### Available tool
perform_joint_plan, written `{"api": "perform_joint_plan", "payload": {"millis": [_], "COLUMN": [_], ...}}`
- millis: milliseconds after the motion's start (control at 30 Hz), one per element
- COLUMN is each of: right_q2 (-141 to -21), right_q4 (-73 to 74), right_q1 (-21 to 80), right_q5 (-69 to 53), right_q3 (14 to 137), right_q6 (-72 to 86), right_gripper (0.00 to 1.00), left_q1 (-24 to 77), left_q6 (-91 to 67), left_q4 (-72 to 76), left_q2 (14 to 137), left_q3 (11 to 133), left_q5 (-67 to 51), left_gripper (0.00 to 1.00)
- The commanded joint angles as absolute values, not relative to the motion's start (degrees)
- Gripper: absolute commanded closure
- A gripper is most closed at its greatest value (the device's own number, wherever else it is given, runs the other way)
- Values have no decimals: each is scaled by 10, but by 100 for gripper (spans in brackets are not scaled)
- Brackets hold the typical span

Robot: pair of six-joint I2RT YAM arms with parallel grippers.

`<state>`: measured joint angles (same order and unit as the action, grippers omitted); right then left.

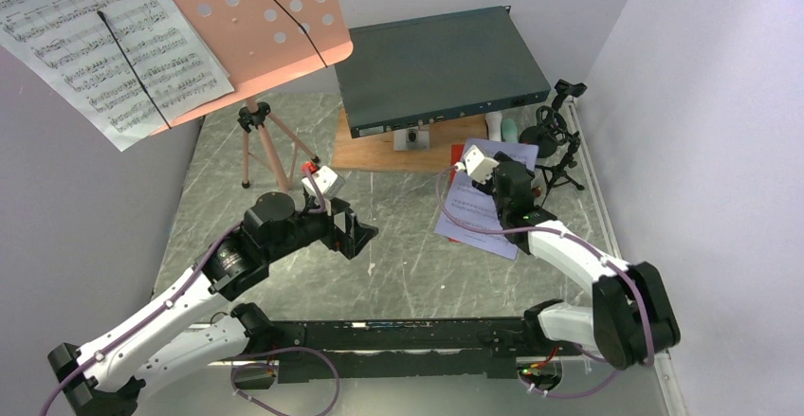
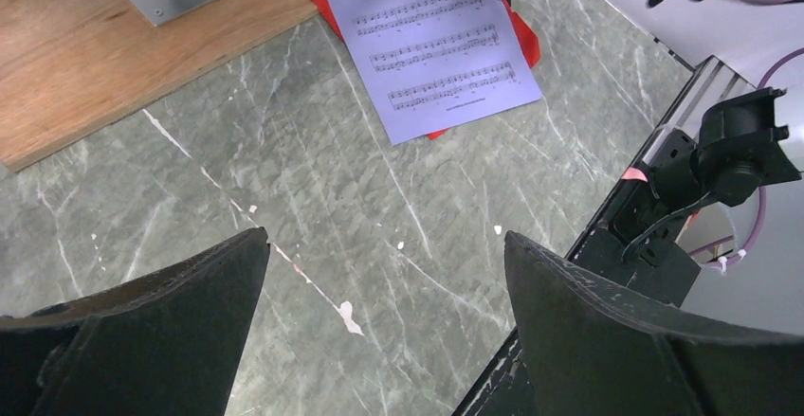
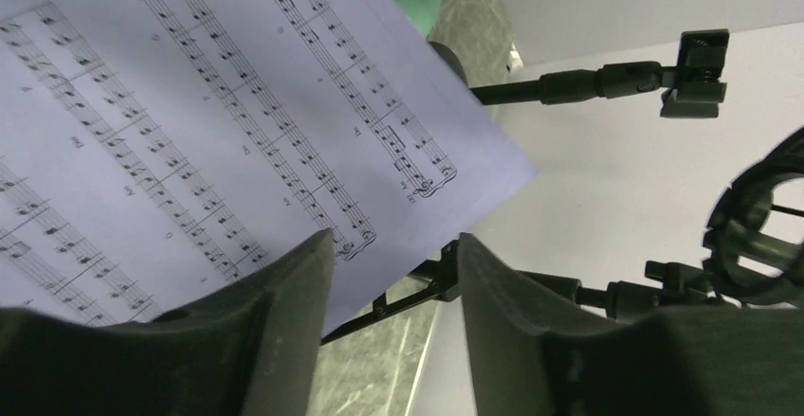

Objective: Pack up the instrument practice props
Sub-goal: Place the sheet music at the center of the board.

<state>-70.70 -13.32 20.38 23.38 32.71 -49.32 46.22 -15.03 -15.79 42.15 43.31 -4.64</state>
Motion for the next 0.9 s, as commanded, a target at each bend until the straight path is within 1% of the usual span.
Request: {"api": "perform_joint_plan", "payload": {"millis": [0, 100, 300, 367, 467, 567, 633, 867], "right_q2": [-647, -615, -585, -577, -570, -571, -570, -573], "right_q4": [-8, 46, 113, 157, 239, 329, 356, 395], "right_q1": [207, 207, 207, 205, 198, 193, 190, 186], "right_q5": [156, 96, 47, -2, -118, -236, -288, -377], "right_q3": [362, 365, 375, 387, 409, 428, 430, 438], "right_q6": [-417, -397, -385, -384, -400, -460, -480, -502], "right_gripper": [38, 33, 25, 23, 22, 19, 17, 16], "left_q1": [464, 464, 464, 464, 464, 464, 464, 464], "left_q6": [-131, -119, -82, -71, -58, -54, -55, -60], "left_q4": [-183, -216, -292, -320, -374, -409, -425, -465], "left_q2": [414, 415, 424, 431, 447, 457, 463, 489], "left_q3": [467, 500, 591, 621, 666, 705, 727, 782], "left_q5": [-38, -31, -3, 20, 68, 110, 129, 191], "left_gripper": [0, 1, 0, 1, 0, 1, 0, 0]}}
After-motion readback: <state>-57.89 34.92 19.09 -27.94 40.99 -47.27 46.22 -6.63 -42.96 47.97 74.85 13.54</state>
